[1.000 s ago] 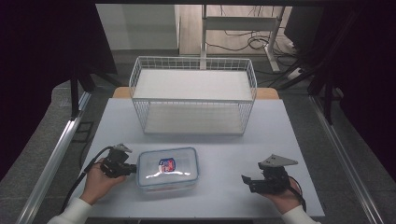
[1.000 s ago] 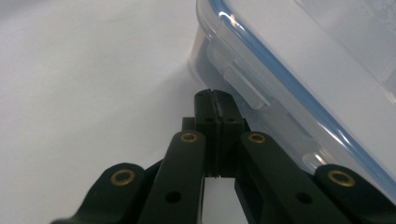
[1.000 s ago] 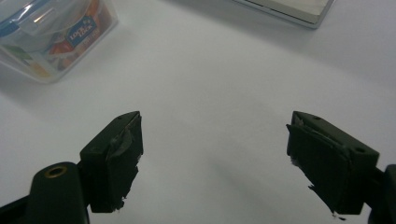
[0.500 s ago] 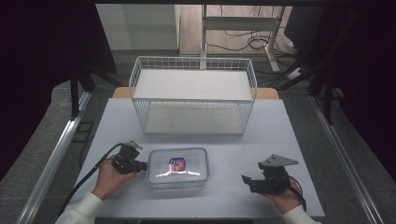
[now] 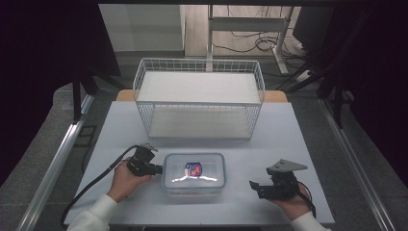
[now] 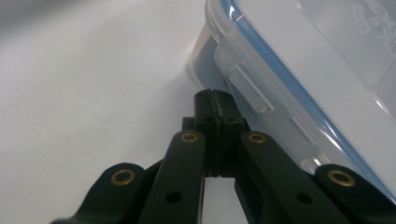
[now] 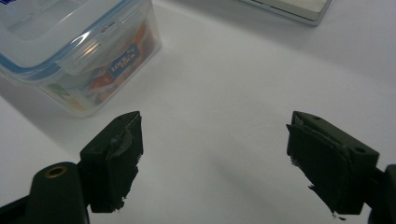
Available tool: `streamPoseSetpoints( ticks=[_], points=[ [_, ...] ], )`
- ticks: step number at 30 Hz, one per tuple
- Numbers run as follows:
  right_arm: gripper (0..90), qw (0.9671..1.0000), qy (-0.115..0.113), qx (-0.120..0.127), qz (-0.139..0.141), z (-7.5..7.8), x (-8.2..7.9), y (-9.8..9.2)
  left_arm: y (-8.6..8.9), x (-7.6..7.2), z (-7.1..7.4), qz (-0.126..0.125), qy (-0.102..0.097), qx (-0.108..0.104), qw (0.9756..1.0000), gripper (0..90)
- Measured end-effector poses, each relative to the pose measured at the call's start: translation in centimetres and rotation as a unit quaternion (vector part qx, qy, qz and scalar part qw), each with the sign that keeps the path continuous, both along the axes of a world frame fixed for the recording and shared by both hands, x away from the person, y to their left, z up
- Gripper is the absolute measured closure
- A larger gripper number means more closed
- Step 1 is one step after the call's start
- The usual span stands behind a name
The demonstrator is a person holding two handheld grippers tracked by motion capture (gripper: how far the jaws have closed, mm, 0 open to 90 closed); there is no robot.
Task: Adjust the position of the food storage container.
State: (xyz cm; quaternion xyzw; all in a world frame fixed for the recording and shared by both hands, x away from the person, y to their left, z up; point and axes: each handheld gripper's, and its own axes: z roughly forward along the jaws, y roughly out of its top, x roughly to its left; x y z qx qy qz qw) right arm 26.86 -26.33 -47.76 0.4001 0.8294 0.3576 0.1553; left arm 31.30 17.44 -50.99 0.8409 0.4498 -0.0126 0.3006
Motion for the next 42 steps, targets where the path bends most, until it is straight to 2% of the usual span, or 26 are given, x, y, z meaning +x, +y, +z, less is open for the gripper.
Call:
streamPoseSetpoints(
  ticks=[2, 9, 13, 15, 16, 17, 21, 23, 25, 27, 30, 31, 34, 38, 42],
  points=[
    [18.8, 1.0, -0.002, -0.001, 0.002, 0.1, 0.0, 0.0, -0.5, 0.1, -0.1, -0.005, 0.003, -0.008, 1.0, 90.0],
    [18.8, 0.9999, -0.009, 0.005, -0.003, 0.2, 0.0, -0.2, -0.8, 0.1, -0.1, -0.007, -0.002, -0.01, 0.9999, 90.0],
    [18.8, 0.9999, -0.014, 0.007, -0.005, 0.2, -0.1, -0.2, -0.4, -0.3, 0.1, 0.006, -0.027, 0.006, 0.9996, 90.0],
    [18.8, 0.9998, -0.015, 0.009, -0.004, 0.3, -0.1, -0.3, 0.4, -0.7, 0.5, 0.015, -0.041, 0.009, 0.999, 90.0],
    [18.8, 0.9997, -0.014, 0.021, 0.0, 0.3, -0.3, -0.4, 1.3, -1.1, 1.1, 0.026, -0.056, 0.006, 0.9981, 90.0],
    [18.8, 0.9997, -0.014, 0.021, 0.0, 0.3, -0.3, -0.4, 1.3, -1.1, 1.1, 0.026, -0.056, 0.006, 0.9981, 90.0],
    [18.8, 0.9985, -0.005, 0.053, -0.005, 0.1, -0.2, -1.1, 2.9, -2.0, 2.2, 0.05, -0.099, -0.016, 0.9937, 89.7],
    [18.8, 0.9981, -0.01, 0.061, -0.007, 0.2, -0.1, -1.2, 3.3, -2.4, 2.8, 0.056, -0.106, -0.032, 0.9923, 87.6],
    [18.8, 0.9979, -0.011, 0.064, -0.009, 0.3, 0.0, -1.1, 3.3, -2.4, 2.8, 0.055, -0.104, -0.036, 0.9924, 85.5],
    [18.8, 0.9977, -0.017, 0.064, -0.009, 0.4, 0.0, -0.9, 3.3, -2.8, 3.0, 0.062, -0.111, -0.042, 0.991, 75.1],
    [18.8, 0.9977, -0.021, 0.064, -0.005, 0.6, 0.0, -0.5, 3.3, -3.6, 3.4, 0.09, -0.128, -0.05, 0.9864, 50.3],
    [18.8, 0.9977, -0.026, 0.062, -0.001, 0.7, 0.1, -0.2, 3.4, -3.8, 3.6, 0.094, -0.129, -0.051, 0.9858, 40.7],
    [18.8, 0.9977, -0.029, 0.061, 0.003, 0.8, 0.3, -0.1, 3.5, -4.3, 3.9, 0.096, -0.126, -0.064, 0.9853, 35.3],
    [18.8, 0.9973, -0.031, 0.066, 0.005, 0.9, 0.6, -0.1, 3.5, -4.6, 3.9, 0.084, -0.12, -0.078, 0.9861, 31.5],
    [18.7, 0.9974, -0.03, 0.065, 0.008, 0.8, 0.9, -0.1, 3.2, -4.5, 3.7, 0.077, -0.107, -0.085, 0.9876, 28.8]
  ],
)
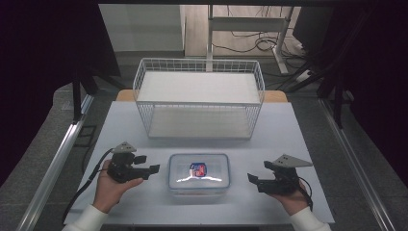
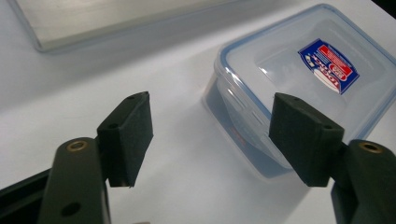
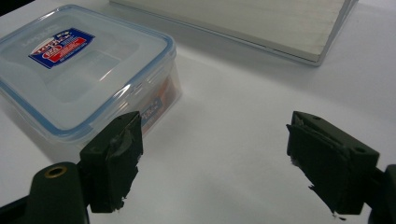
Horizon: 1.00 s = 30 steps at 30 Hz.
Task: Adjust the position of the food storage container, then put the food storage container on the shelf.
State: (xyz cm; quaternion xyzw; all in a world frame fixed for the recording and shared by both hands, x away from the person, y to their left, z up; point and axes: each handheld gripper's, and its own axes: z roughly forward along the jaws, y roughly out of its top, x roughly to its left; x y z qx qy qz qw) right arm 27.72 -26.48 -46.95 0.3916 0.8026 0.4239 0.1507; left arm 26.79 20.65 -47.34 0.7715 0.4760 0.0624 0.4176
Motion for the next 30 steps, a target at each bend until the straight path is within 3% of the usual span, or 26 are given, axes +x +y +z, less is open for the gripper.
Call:
streamPoseSetpoints(
  ticks=[11, 15, 19, 25, 30],
  points=[
    [16.7, 0.9997, -0.008, 0.023, 0.001, 0.3, 0.3, 0.9, 0.1, -0.2, -0.5, 0.003, 0.021, -0.043, 0.9989, 21.2],
    [16.6, 0.9993, 0.009, 0.027, 0.023, 0.1, 0.6, 1.7, 0.0, -0.3, -0.6, 0.004, 0.032, -0.06, 0.9977, 19.3],
    [16.4, 0.9977, 0.03, 0.035, 0.049, -0.4, 1.3, 2.7, -0.3, 0.1, -0.9, 0.005, 0.048, -0.086, 0.9951, 16.4],
    [16.2, 0.9963, 0.026, 0.044, 0.069, -0.5, 1.3, 3.6, -1.1, 1.3, -2.0, -0.008, 0.078, -0.113, 0.9905, 14.5],
    [16.2, 0.9964, 0.016, 0.033, 0.076, -0.4, 0.8, 3.8, -2.0, 1.7, -3.1, -0.025, 0.106, -0.132, 0.9853, 14.3]
  ],
)
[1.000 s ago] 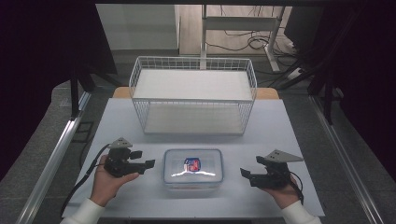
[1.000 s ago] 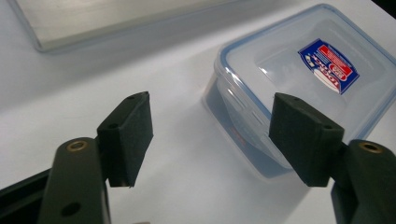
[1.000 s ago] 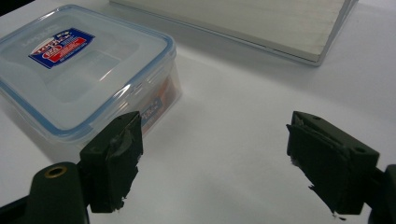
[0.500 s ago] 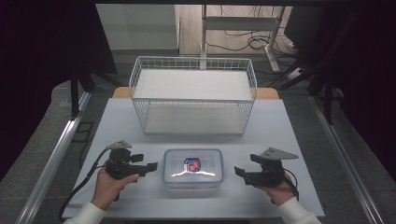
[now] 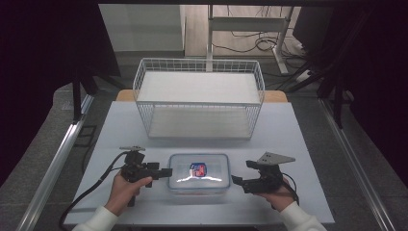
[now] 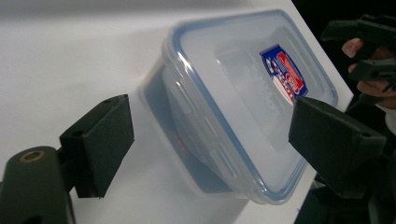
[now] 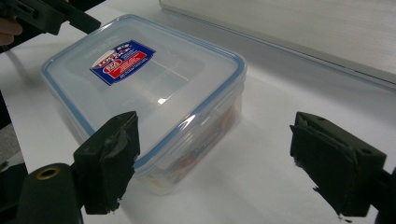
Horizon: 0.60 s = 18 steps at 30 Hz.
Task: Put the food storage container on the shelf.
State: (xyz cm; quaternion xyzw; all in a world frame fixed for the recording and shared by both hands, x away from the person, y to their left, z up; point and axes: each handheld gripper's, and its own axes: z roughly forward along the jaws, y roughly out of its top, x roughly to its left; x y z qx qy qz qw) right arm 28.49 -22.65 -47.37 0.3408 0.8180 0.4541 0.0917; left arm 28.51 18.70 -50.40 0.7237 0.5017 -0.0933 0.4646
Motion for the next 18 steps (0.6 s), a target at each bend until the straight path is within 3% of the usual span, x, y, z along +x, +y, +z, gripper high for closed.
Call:
streamPoseSetpoints(
  ticks=[9, 14, 17, 18],
  points=[
    [15.4, 1.0, 0.001, 0.001, 0.005, 0.1, -0.3, 0.1, -0.9, 0.9, -1.7, -0.028, 0.034, -0.026, 0.9987, 17.6],
    [10.3, 0.9983, 0.055, 0.015, 0.01, -0.5, 0.4, 0.8, -1.1, 0.9, -1.9, -0.035, 0.042, -0.039, 0.9978, 23.5],
    [9.4, 0.9958, 0.088, 0.025, 0.012, -1.0, 1.3, 1.4, -1.1, 0.9, -1.8, -0.037, 0.042, -0.042, 0.9975, 27.0],
    [8.9, 0.993, 0.114, 0.03, 0.012, -1.4, 2.1, 1.8, -1.1, 0.9, -1.8, -0.038, 0.044, -0.04, 0.9975, 28.5]
  ],
)
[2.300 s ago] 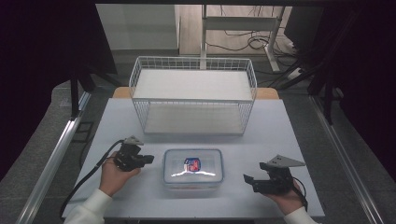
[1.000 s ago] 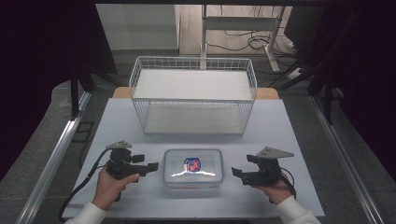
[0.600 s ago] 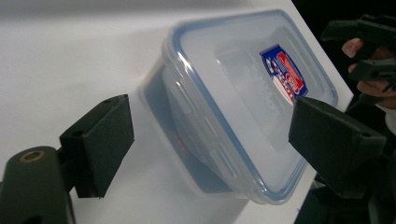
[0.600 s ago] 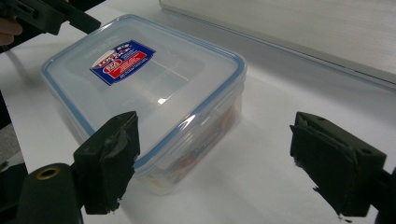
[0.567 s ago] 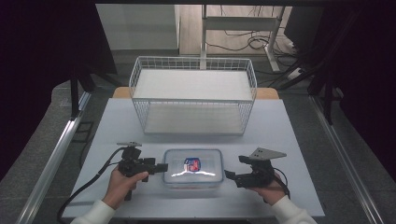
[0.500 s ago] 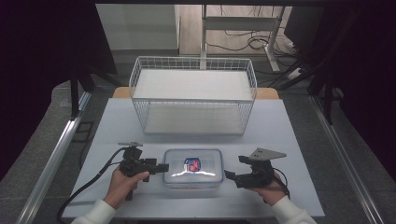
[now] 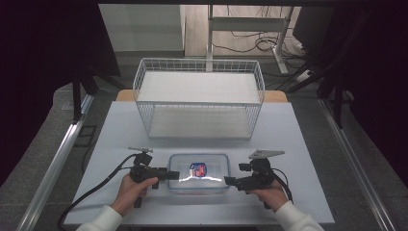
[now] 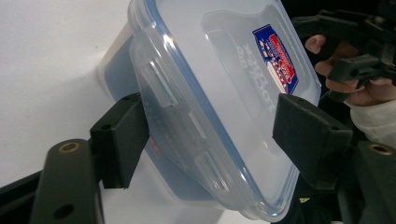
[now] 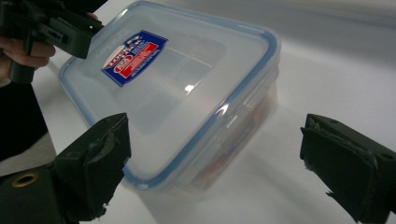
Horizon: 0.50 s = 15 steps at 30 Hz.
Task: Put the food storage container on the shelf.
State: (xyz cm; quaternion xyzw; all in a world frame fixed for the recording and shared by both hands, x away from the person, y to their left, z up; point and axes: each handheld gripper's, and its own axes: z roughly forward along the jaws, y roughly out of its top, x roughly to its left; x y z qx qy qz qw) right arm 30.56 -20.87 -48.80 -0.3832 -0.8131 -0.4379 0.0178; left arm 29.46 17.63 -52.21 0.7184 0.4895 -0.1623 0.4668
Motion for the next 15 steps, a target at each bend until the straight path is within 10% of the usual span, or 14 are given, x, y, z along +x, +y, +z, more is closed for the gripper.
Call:
streamPoseSetpoints(
  ticks=[15],
  points=[
    [12.3, 0.9938, 0.103, 0.039, -0.016, -1.6, 2.3, 2.0, 0.2, 0.2, 0.1, -0.003, 0.003, -0.002, 1.0, 31.2]
  ],
)
